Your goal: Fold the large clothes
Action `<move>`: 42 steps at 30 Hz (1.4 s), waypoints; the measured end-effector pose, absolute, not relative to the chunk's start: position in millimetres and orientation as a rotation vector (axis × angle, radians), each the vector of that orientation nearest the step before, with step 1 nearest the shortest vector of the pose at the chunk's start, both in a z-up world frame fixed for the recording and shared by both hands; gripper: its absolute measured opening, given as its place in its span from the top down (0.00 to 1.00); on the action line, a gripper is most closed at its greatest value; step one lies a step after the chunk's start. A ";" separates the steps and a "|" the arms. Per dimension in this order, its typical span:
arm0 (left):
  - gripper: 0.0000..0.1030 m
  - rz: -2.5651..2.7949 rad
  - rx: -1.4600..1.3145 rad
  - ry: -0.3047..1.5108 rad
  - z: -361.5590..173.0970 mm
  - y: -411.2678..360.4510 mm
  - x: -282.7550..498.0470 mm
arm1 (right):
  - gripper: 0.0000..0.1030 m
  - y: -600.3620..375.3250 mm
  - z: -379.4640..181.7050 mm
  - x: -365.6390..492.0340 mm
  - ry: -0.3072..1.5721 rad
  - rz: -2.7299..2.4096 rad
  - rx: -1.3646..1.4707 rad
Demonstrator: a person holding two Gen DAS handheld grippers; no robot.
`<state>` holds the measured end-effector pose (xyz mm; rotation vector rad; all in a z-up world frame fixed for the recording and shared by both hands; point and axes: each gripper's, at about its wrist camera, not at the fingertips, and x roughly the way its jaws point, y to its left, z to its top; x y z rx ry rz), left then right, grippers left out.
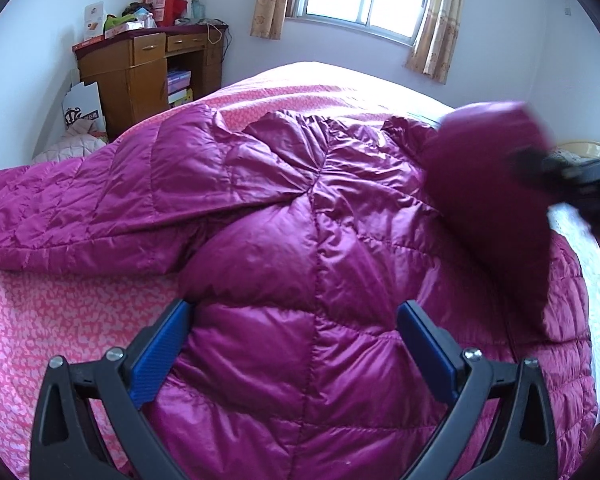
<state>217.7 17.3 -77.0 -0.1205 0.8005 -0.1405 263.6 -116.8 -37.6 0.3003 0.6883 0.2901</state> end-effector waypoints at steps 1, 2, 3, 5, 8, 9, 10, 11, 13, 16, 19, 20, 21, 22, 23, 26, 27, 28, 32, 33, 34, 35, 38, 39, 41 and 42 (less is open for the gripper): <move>0.00 -0.139 -0.117 0.801 -77.3 17.2 217.7 | 0.92 -112.9 -50.9 267.6 0.713 0.346 0.333; 0.00 -0.136 -0.115 0.802 -77.6 16.8 217.2 | 0.91 -115.4 -58.9 272.6 0.736 0.372 0.353; 0.00 -0.131 -0.105 0.806 -77.8 15.0 218.3 | 0.91 -113.0 -66.5 279.9 0.766 0.402 0.378; 0.00 -0.125 -0.095 0.807 -78.3 13.5 218.2 | 0.81 -115.8 -81.8 288.6 0.844 0.453 0.439; 0.00 -0.129 -0.102 0.804 -78.4 14.1 218.6 | 0.33 -118.9 -99.1 297.7 0.942 0.542 0.577; 0.00 -0.130 -0.106 0.803 -78.4 14.7 218.5 | 0.33 -118.6 -99.1 297.2 0.928 0.571 0.607; 0.00 -0.131 -0.107 0.803 -78.3 14.6 218.8 | 0.32 -118.9 -96.8 295.6 0.916 0.588 0.622; 0.00 -0.129 -0.104 0.803 -78.4 14.3 218.9 | 0.32 -120.1 -92.5 292.8 0.903 0.603 0.638; 0.00 -0.120 -0.090 0.807 -78.8 12.6 218.7 | 0.32 -126.9 -73.5 281.6 0.838 0.598 0.652; 0.00 -0.106 -0.069 0.814 -79.2 9.1 219.8 | 0.33 -148.2 -38.7 253.6 0.711 0.500 0.545; 0.00 -0.097 -0.057 0.816 -79.8 7.5 219.6 | 0.42 -176.3 -18.7 230.0 0.656 0.296 0.359; 0.00 -0.096 -0.055 0.816 -80.0 7.2 219.5 | 0.45 -187.3 -15.9 223.2 0.649 0.226 0.312; 0.00 -0.094 -0.053 0.816 -80.7 8.2 219.2 | 0.46 -201.4 -16.3 216.2 0.651 0.153 0.280; 0.00 -0.092 -0.051 0.817 -80.6 7.9 219.6 | 0.46 -219.5 -19.3 209.4 0.663 0.065 0.262; 0.00 -0.090 -0.049 0.817 -81.1 7.2 218.6 | 0.46 -236.0 -21.7 202.2 0.674 0.013 0.255; 0.00 -0.082 -0.037 0.820 -81.9 5.9 219.8 | 0.46 -277.1 -38.9 183.4 0.715 -0.119 0.208; 0.00 -0.078 -0.033 0.821 -82.2 5.0 220.6 | 0.46 -284.4 -46.7 180.4 0.734 -0.146 0.199; 0.00 -0.076 -0.029 0.823 -82.4 4.6 221.0 | 0.46 -290.8 -53.5 177.9 0.749 -0.154 0.206; 0.00 -0.064 -0.014 0.827 -83.0 2.4 221.5 | 0.45 -303.1 -73.7 172.1 0.775 -0.156 0.223; 0.00 -0.063 -0.012 0.828 -83.0 2.6 221.6 | 0.45 -301.6 -72.2 172.7 0.775 -0.161 0.206; 0.00 -0.063 -0.011 0.829 -83.0 2.6 221.8 | 0.45 -300.7 -72.3 173.7 0.778 -0.164 0.192; 0.00 -0.064 -0.013 0.828 -83.0 2.9 221.4 | 0.45 -300.8 -76.6 176.0 0.781 -0.165 0.182; 0.00 -0.064 -0.016 0.831 -82.5 3.2 221.1 | 0.45 -306.8 -74.2 173.0 0.783 -0.166 0.167; 0.00 -0.064 -0.008 0.838 -81.6 2.5 221.1 | 0.45 -309.2 -69.4 170.0 0.781 -0.163 0.170; 0.00 -0.053 0.022 0.856 -75.4 -0.4 220.5 | 0.44 -311.0 -67.9 169.8 0.774 -0.161 0.176; 0.00 -0.048 0.032 0.855 -69.1 -1.5 219.7 | 0.44 -310.2 -67.0 170.1 0.769 -0.161 0.178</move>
